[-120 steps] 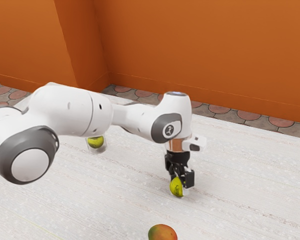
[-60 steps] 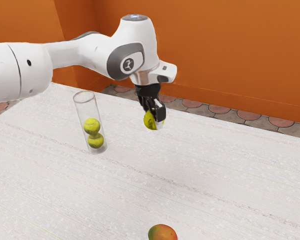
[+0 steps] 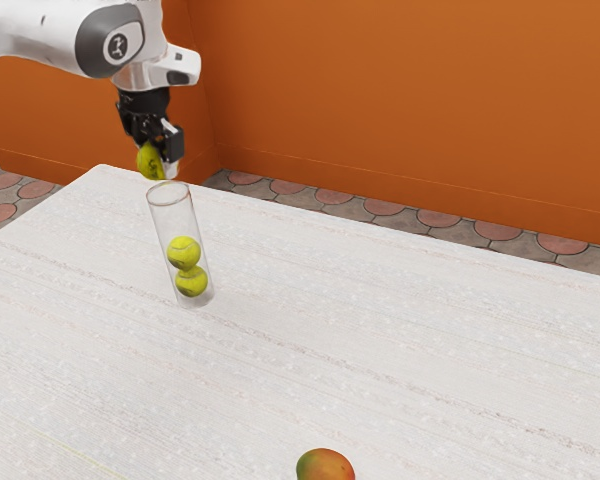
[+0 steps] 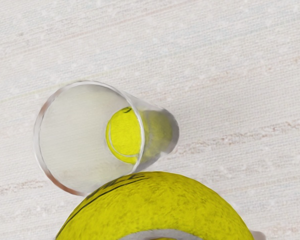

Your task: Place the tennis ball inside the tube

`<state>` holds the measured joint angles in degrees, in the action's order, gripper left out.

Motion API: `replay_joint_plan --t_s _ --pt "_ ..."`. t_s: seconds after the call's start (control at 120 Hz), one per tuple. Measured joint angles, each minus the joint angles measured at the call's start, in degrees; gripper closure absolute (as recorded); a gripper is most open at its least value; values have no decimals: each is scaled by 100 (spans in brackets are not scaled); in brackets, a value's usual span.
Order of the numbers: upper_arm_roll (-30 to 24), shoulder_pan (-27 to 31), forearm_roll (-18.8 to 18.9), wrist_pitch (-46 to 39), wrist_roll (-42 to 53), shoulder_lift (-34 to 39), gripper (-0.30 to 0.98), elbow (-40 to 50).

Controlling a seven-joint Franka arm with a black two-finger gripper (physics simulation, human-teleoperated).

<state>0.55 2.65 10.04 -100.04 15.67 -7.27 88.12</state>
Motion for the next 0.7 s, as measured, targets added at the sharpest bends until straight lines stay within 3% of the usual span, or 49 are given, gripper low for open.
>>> replay_joint_plan --t_s 0.233,0.442,0.7 --pt "1 150 18 89 174 -365 33 -290" --pt "-11 256 -21 134 369 -692 13 -582" --pt "-835 206 -98 294 531 116 4 -82"
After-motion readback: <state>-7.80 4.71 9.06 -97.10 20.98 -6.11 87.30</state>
